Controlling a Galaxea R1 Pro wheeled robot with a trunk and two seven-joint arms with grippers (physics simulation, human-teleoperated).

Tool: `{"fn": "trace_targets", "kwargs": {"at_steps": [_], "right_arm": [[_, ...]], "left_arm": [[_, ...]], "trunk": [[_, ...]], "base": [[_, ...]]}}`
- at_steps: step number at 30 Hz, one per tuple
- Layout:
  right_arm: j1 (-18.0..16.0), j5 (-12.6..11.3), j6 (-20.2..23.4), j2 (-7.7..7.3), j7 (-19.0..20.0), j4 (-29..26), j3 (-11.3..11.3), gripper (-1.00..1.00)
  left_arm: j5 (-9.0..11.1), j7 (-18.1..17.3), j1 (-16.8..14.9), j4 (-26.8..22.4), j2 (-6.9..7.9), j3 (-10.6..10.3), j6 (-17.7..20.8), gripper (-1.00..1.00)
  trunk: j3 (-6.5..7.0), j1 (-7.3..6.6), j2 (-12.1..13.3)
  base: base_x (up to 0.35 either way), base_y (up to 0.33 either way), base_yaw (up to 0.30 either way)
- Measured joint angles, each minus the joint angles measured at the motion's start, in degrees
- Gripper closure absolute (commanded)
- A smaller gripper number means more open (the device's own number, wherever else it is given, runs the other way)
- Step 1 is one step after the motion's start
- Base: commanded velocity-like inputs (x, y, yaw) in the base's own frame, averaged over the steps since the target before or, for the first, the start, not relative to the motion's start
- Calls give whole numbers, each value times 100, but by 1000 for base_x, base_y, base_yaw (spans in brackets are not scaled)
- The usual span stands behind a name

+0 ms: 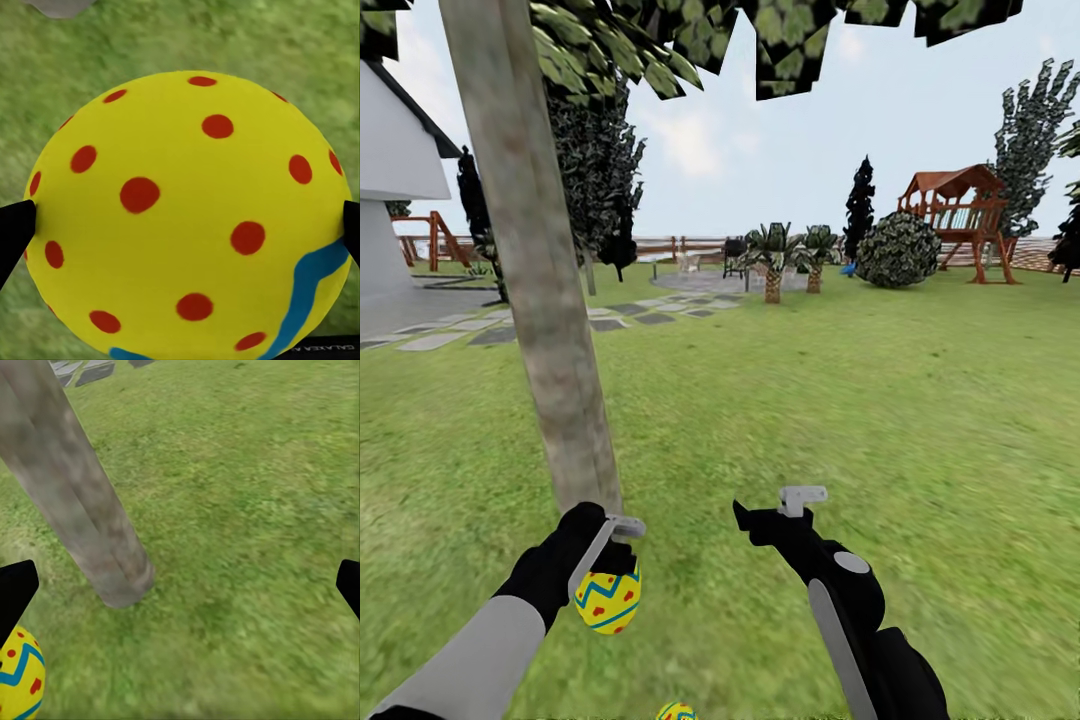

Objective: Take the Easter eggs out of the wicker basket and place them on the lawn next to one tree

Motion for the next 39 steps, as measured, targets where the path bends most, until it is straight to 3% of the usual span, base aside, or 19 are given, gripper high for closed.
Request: {"fn": "trace_targets", "kwargs": {"at_steps": [7, 18, 23, 26, 30, 34, 39], "right_arm": [[0, 0, 0, 0, -1, 0, 1, -100], [0, -8, 24, 0, 4, 0, 8, -100], [-2, -8, 27, 20, 5, -7, 61, -100], [-3, -5, 27, 28, 0, -9, 291, -100], [-5, -6, 32, 34, -2, -9, 427, -100], [-4, -9, 36, 47, -3, -9, 505, -100], [-4, -9, 23, 52, -3, -9, 518, -100]], "left_arm": [[6, 0, -8, 244, -107, -21, -109, 100], [0, 0, -9, 279, -112, -34, -163, 100], [10, 3, -9, 280, -69, -4, -167, 100], [18, 7, -11, 280, -53, 7, -167, 100], [18, 6, -167, 280, -26, 46, -167, 100], [24, 1, -236, 291, 102, 72, -227, 100], [27, 5, -347, 795, 167, 85, -416, 100]], "trunk": [[-192, 154, -281], [-493, 396, -723], [-629, 505, -923], [-712, 571, -1044], [-821, 659, -1204], [-930, 747, -1365], [-1067, 857, -1565]], "base": [[0, 0, 0], [0, 0, 0], [0, 0, 0], [0, 0, 0], [0, 0, 0], [0, 0, 0], [0, 0, 0]]}}
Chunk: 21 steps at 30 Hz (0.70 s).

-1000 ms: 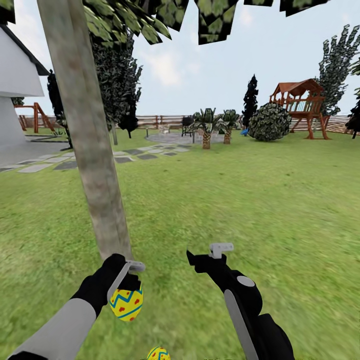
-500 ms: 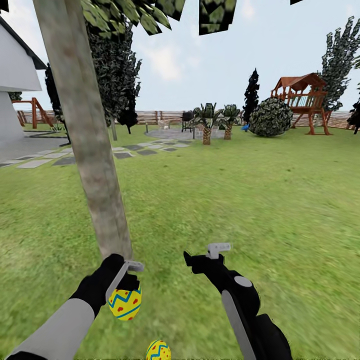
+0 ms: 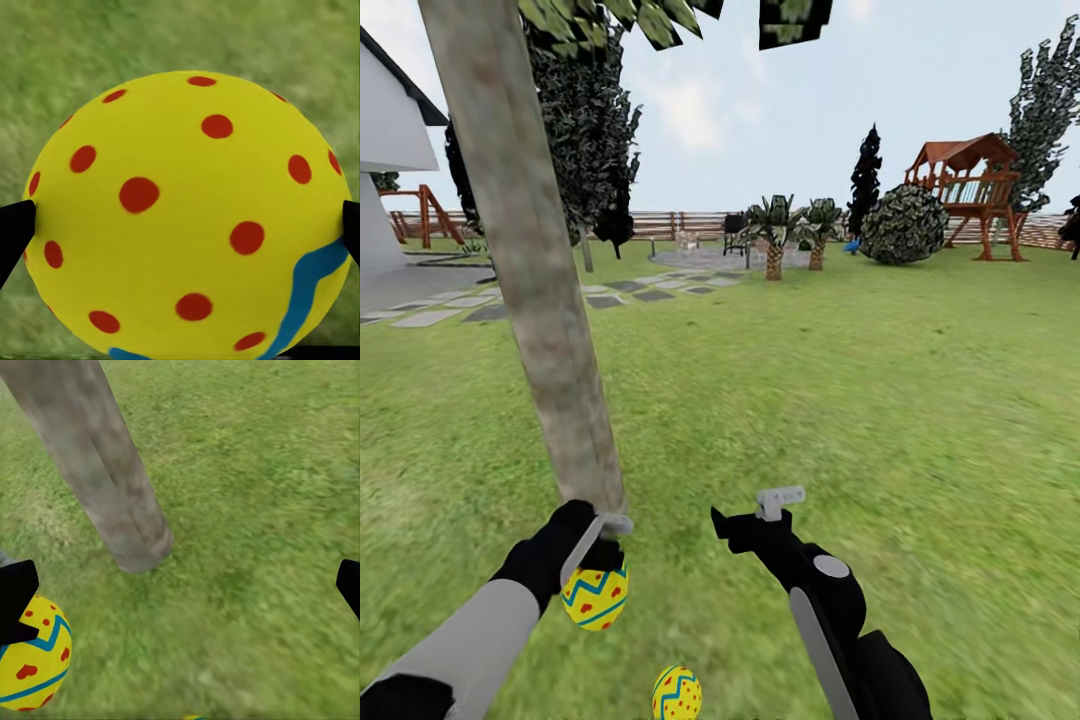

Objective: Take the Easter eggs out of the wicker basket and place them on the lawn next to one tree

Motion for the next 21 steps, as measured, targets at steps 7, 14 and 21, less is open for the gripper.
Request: {"fn": "trace_targets", "kwargs": {"at_steps": [7, 14, 21], "right_arm": [[1, -2, -24, 1, 8, 0, 126, -100], [4, -2, -38, 1, 16, 0, 183, -100], [3, -2, -39, 0, 16, 0, 181, -100]], "left_arm": [[11, -5, -253, 624, 131, 10, -167, 100], [5, -5, -270, 846, 141, 8, -264, 100], [4, -5, -270, 871, 142, 8, -280, 100]], "trunk": [[-192, 154, -281], [-364, 307, -562], [-493, 461, -843]], "base": [[0, 0, 0], [0, 0, 0], [0, 0, 0]]}}
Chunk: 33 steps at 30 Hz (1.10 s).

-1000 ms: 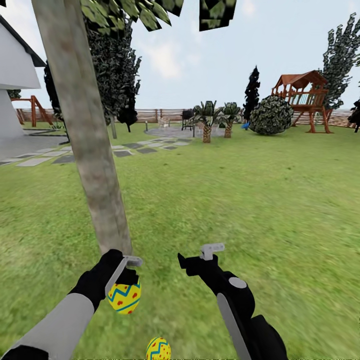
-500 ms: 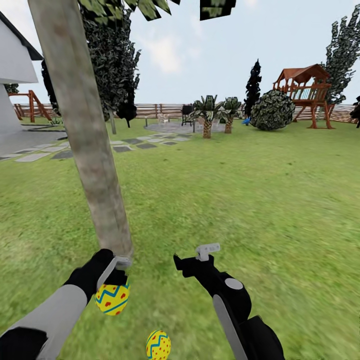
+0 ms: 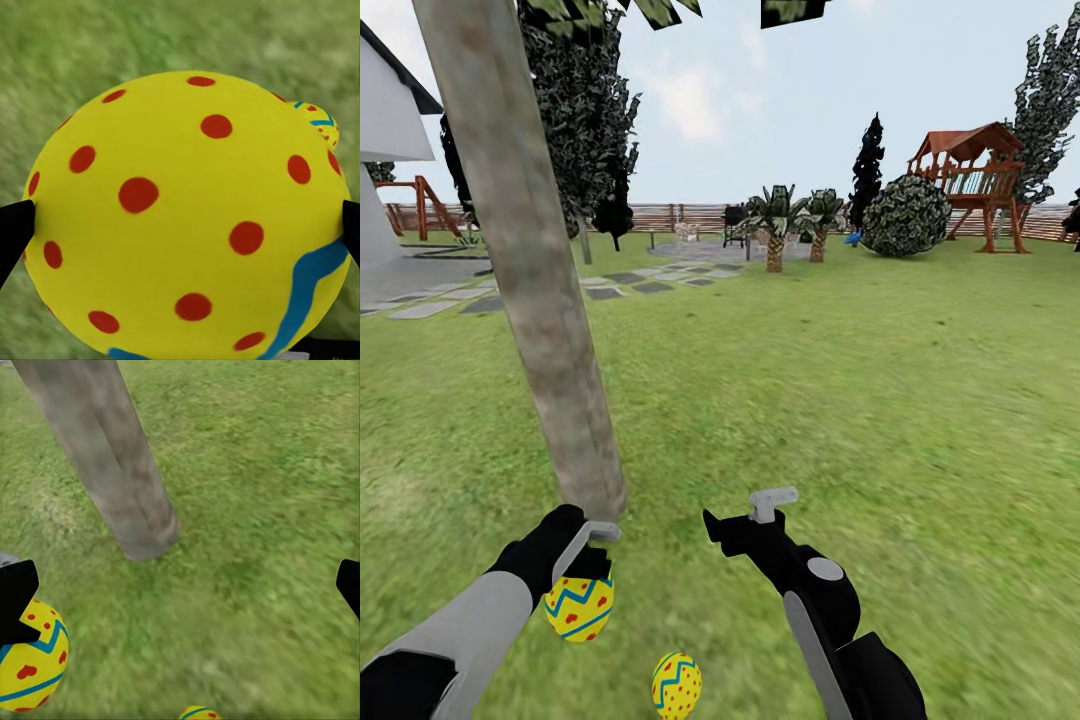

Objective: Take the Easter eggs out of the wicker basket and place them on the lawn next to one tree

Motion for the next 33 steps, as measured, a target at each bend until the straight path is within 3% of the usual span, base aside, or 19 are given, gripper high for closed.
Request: {"fn": "trace_targets", "kwargs": {"at_steps": [12, 26, 33], "right_arm": [[1, -1, 3, 0, 8, 0, 28, -100], [1, -5, 0, 0, 8, 0, 32, -100], [1, -1, 0, 1, 8, 1, 32, -100]], "left_arm": [[1, -3, 0, 0, -46, -11, -150, 100], [0, 0, 0, 0, 0, -16, -222, 100], [2, -8, 0, 1, 0, -17, -237, 100]], "trunk": [[-216, 264, -481], [-467, 571, -1043], [-595, 725, -1324]], "base": [[0, 0, 0], [0, 0, 2], [0, 0, 233]]}}
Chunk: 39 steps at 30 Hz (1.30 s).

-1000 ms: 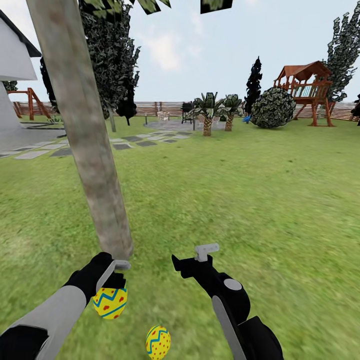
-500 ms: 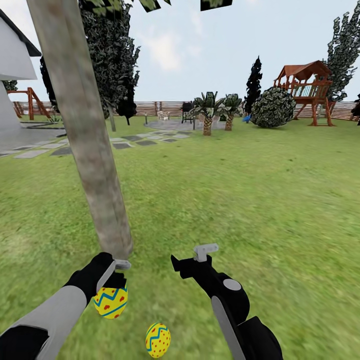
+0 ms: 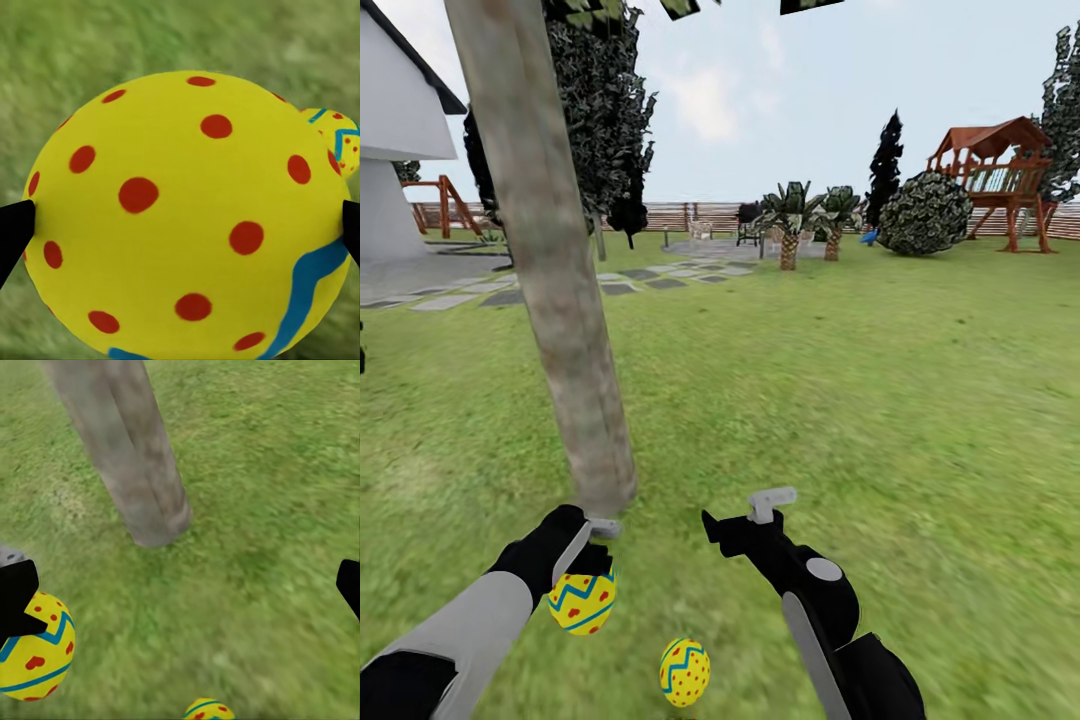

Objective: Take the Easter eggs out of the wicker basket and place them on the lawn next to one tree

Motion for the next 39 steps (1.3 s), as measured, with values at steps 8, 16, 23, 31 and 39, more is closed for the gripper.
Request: {"fn": "trace_targets", "kwargs": {"at_steps": [8, 16, 23, 31, 39], "right_arm": [[0, -1, 0, -1, 1, 0, 0, -100], [-23, -3, -20, -4, 0, -13, -43, -100], [-52, -5, -129, -7, 0, -18, -269, -100], [-50, -702, -93, -60, 0, -18, -1363, -100], [-45, -1004, -9, -74, 560, -12, -1768, -100]], "left_arm": [[-5, 0, 0, 3, -1, 0, -20, 100], [-18, -3, 0, 4, 0, -7, -171, 100], [-19, 0, 0, 3, -3, -35, -177, 100], [-14, 0, 1, 3, -9, -57, -177, 100], [-2, -7, 4, -5, -9, -45, -177, 100]], "trunk": [[-159, 176, -321], [-304, 352, -642], [-430, 505, -923], [-573, 681, -1244], [-717, 857, -1565]], "base": [[0, 0, 162], [0, 0, 7], [0, 0, 0], [0, 0, 0], [0, 0, 0]]}}
